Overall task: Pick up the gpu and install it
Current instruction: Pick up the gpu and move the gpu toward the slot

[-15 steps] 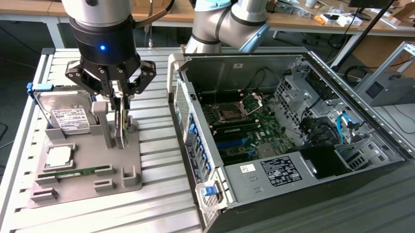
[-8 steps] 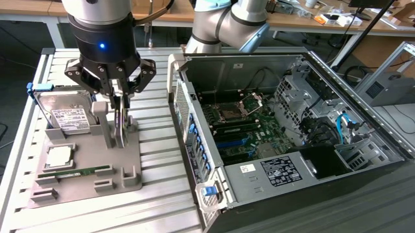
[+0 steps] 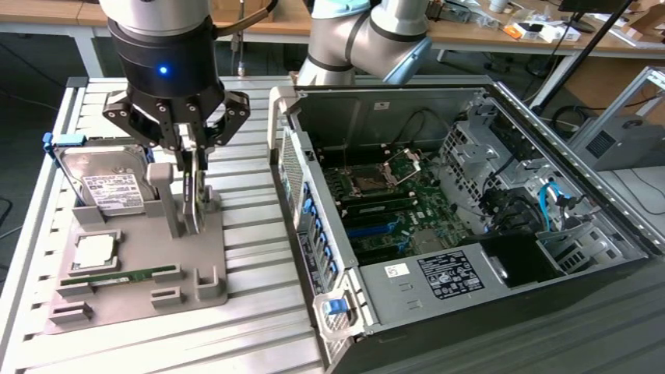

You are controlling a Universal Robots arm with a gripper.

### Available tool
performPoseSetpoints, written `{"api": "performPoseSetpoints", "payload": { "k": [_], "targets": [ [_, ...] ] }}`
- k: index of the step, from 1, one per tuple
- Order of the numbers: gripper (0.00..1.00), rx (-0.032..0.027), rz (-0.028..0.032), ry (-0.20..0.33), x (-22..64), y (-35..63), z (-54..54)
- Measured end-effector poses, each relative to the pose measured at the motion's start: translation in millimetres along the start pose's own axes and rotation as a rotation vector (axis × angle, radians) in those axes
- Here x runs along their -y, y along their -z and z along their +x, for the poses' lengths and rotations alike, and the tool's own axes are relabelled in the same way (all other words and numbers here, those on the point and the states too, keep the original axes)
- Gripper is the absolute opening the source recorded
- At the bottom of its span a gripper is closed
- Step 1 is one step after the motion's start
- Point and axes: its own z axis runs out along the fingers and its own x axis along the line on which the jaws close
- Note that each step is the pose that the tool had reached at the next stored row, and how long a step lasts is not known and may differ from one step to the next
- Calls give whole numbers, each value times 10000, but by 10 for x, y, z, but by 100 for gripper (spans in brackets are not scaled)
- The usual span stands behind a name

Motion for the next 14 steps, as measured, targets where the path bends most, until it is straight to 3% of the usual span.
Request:
{"api": "performPoseSetpoints", "payload": {
  "k": [14],
  "targets": [
    [27,-1,-15,0,-3,36,-1]
  ]
}}
